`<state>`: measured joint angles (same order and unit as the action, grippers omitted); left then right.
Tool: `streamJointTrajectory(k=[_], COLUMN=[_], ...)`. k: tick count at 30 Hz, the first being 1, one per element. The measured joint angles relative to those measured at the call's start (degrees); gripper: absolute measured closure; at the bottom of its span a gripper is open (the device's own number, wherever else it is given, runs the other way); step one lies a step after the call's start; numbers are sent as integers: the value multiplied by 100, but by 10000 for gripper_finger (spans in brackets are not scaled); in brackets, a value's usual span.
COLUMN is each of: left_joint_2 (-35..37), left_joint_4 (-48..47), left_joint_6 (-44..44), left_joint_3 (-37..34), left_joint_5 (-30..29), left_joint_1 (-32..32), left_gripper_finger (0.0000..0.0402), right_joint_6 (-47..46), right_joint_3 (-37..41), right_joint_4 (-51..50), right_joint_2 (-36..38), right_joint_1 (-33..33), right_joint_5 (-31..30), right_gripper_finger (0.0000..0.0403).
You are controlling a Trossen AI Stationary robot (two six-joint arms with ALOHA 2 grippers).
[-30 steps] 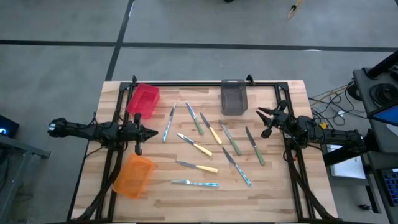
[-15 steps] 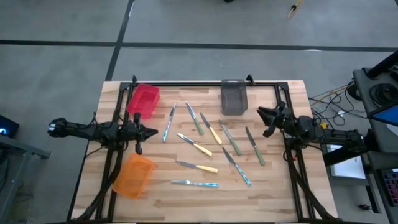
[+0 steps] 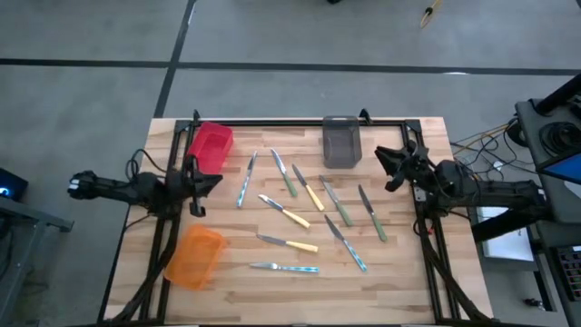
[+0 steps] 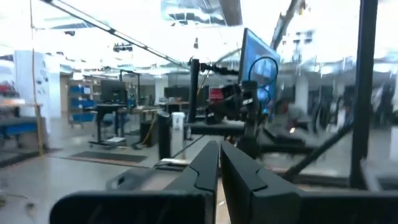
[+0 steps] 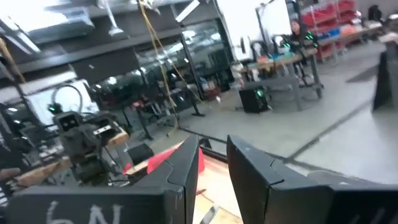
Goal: Sort silverware by color (type)
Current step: Put the top yellow knife into the black bin
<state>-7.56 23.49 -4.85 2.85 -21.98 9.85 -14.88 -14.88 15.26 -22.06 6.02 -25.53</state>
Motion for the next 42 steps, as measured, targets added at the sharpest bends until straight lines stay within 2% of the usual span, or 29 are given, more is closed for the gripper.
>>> streamJointTrajectory(k=[9, 14, 20, 28, 35, 42], left_joint_2=[-587, -882, -1426, -2153, -2673, -3170], left_joint_4=[772, 1108, 563, -1221, -1438, -1502], left_joint_6=[-219, -349, -303, 168, 708, 755], left_joint_3=[0, 185, 824, 1682, 2044, 2201], left_joint_5=[-4, -20, -9, 15, 15, 13], left_joint_1=[-4, -4, -7, -9, -9, -9], left_gripper_finger=[402, 402, 402, 402, 402, 402], right_joint_6=[-1136, -1517, -1530, -1530, -1773, -2036], right_joint_3=[-1913, -2664, -3335, -4046, -4561, -5102], right_joint_4=[-2619, -3306, -3541, -3631, -3636, -3711], right_joint_2=[-1363, -1999, -2716, -3715, -4716, -5830], right_joint_1=[0, 0, 0, 0, -15, -15], right_joint_5=[-60, -31, 71, 610, 1342, 2111], right_gripper_finger=[328, 328, 328, 328, 328, 328])
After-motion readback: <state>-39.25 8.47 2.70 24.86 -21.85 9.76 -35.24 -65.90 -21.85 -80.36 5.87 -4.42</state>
